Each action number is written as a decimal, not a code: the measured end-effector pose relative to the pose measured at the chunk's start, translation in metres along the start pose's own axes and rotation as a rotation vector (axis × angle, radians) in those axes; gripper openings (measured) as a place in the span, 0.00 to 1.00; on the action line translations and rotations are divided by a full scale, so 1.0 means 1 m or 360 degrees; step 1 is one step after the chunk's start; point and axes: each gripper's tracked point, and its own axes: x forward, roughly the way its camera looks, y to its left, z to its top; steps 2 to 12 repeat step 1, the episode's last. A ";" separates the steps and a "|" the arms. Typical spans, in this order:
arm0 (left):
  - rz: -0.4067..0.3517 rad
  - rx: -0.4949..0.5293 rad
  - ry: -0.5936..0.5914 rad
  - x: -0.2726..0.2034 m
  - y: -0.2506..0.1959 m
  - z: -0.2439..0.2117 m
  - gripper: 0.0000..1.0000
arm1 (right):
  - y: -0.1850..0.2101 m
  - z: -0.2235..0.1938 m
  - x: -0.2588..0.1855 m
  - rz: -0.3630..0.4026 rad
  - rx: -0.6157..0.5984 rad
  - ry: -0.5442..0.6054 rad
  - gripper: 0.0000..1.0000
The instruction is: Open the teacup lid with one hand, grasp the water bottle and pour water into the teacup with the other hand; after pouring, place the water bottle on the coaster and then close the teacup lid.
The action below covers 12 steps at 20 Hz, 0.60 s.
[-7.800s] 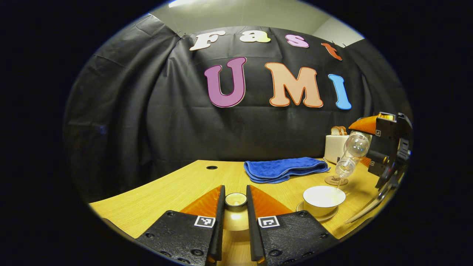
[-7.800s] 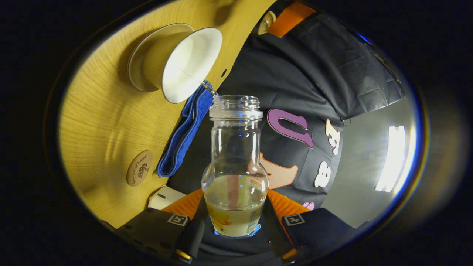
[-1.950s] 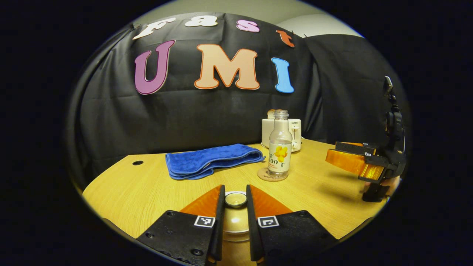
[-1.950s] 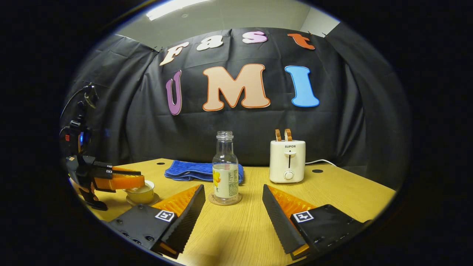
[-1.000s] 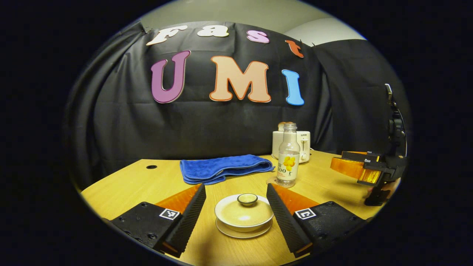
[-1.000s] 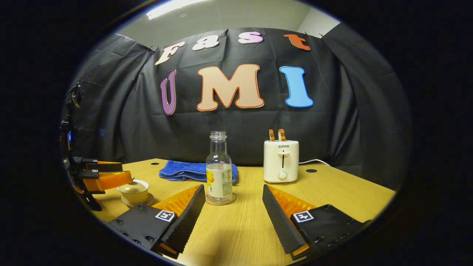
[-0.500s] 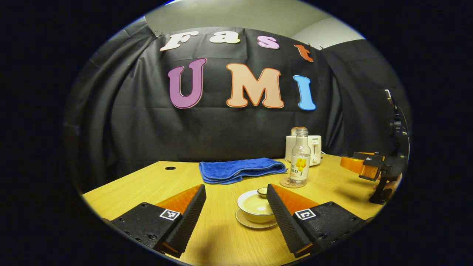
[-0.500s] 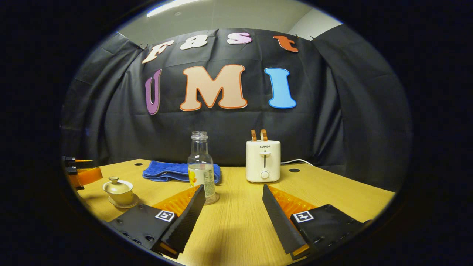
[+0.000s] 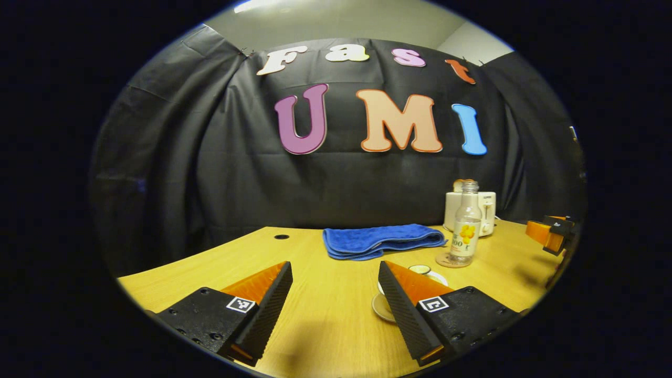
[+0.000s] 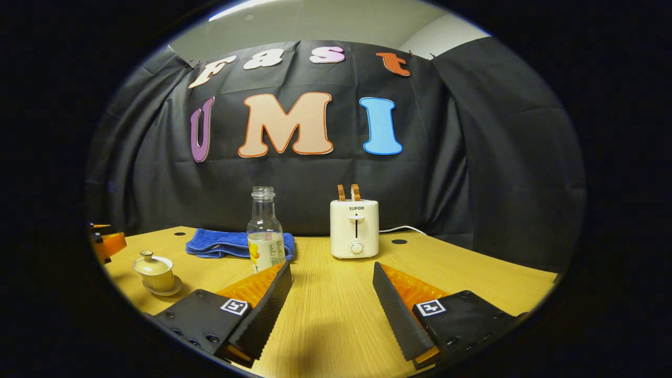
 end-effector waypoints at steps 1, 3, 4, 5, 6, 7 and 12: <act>0.0019 -0.0001 0.0001 0.000 0.002 -0.001 0.96 | -0.001 0.000 0.000 -0.0004 0.0000 0.0000 0.99; 0.0019 -0.0001 0.0001 0.000 0.002 -0.001 0.96 | -0.001 0.000 0.000 -0.0004 0.0000 0.0000 0.99; 0.0019 -0.0001 0.0001 0.000 0.002 -0.001 0.96 | -0.001 0.000 0.000 -0.0004 0.0000 0.0000 0.99; 0.0019 -0.0001 0.0001 0.000 0.002 -0.001 0.96 | -0.001 0.000 0.000 -0.0004 0.0000 0.0000 0.99; 0.0019 -0.0001 0.0001 0.000 0.002 -0.001 0.96 | -0.001 0.000 0.000 -0.0004 0.0000 0.0000 0.99; 0.0019 -0.0001 0.0001 0.000 0.002 -0.001 0.96 | -0.001 0.000 0.000 -0.0004 0.0000 0.0000 0.99; 0.0019 -0.0001 0.0001 0.000 0.002 -0.001 0.96 | -0.001 0.000 0.000 -0.0004 0.0000 0.0000 0.99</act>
